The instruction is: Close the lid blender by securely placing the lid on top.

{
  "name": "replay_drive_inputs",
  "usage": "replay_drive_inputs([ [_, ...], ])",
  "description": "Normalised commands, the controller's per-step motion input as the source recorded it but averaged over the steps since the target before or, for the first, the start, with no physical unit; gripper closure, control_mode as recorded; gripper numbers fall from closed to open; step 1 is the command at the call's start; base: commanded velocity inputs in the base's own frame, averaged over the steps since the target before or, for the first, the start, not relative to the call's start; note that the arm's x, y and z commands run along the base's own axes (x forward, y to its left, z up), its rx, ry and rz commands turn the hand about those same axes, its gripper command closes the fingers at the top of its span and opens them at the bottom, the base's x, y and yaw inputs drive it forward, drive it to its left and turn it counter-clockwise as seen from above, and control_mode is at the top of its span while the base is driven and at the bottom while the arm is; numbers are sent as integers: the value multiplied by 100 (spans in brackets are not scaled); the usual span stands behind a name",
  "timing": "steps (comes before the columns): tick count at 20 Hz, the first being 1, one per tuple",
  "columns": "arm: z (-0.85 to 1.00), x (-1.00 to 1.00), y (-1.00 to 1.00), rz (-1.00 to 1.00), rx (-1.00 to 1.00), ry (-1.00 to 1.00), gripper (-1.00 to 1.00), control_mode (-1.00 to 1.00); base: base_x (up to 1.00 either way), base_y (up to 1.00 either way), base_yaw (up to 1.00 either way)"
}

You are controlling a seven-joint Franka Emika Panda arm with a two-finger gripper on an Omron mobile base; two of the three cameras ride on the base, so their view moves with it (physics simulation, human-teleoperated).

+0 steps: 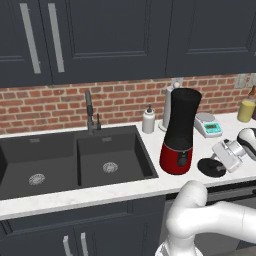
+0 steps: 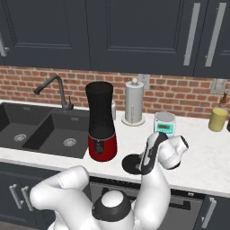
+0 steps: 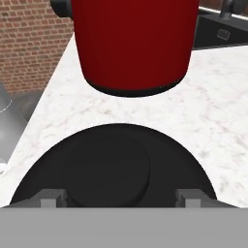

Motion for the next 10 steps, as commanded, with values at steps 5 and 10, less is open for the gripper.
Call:
replay_drive_inputs([
  [5, 0, 0, 1, 0, 0, 0, 100, -100, 0, 0, 0],
  [10, 0, 0, 0, 0, 0, 0, 100, -100, 0, 0, 0],
])
